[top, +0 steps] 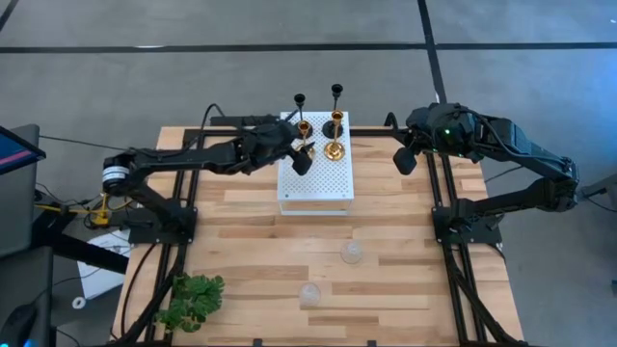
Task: Pick & Place candle stick holders
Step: Put the right transparent candle holder on the shelf
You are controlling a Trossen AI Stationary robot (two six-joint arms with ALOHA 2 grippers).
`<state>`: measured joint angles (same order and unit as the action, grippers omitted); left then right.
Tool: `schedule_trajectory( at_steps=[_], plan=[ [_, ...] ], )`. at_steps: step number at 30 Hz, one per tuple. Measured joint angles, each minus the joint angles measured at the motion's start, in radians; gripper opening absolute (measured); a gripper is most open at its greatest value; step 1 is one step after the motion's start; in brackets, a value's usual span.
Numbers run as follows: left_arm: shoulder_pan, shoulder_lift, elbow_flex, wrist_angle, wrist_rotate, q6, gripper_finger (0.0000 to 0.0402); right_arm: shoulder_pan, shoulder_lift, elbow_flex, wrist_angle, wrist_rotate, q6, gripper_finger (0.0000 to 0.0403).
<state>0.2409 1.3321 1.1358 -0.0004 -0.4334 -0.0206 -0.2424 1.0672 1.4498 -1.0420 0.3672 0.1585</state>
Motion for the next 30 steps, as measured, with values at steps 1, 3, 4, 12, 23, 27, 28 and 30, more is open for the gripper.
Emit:
schedule_trajectory(
  at_steps=[1, 3, 4, 12, 23, 27, 28, 30],
  plan=[
    [-0.006, -0.009, 0.0, 0.008, 0.0, 0.013, 0.0301, 0.0, 0.0, 0.0, 0.0, 0.0, 0.0, 0.0],
    [-0.018, -0.032, 0.001, -0.005, 0.0, 0.017, 0.0302, 0.0, 0.0, 0.0, 0.0, 0.0, 0.0, 0.0],
    [-0.023, -0.043, 0.001, -0.006, 0.001, 0.017, 0.0302, 0.0, 0.0, 0.0, 0.0, 0.0, 0.0, 0.0],
    [-0.116, -0.169, 0.001, -0.107, 0.001, 0.017, 0.0299, -0.001, 0.0, 0.0, 0.0, 0.0, 0.0, 0.0],
    [-0.248, -0.35, 0.001, -0.215, 0.001, 0.017, 0.0272, -0.001, 0.0, 0.0, 0.002, 0.0, 0.0, 0.0],
    [-0.298, -0.396, 0.001, -0.244, 0.0, 0.016, 0.0249, 0.0, 0.0, 0.0, 0.002, -0.001, 0.0, 0.0],
    [-0.31, -0.407, 0.001, -0.257, 0.001, 0.017, 0.0241, 0.0, 0.0, 0.0, 0.002, -0.002, 0.0, 0.0],
    [-0.332, -0.419, 0.001, -0.257, 0.001, 0.016, 0.0225, 0.0, 0.0, 0.0, 0.002, -0.015, 0.0, 0.0]
  ],
)
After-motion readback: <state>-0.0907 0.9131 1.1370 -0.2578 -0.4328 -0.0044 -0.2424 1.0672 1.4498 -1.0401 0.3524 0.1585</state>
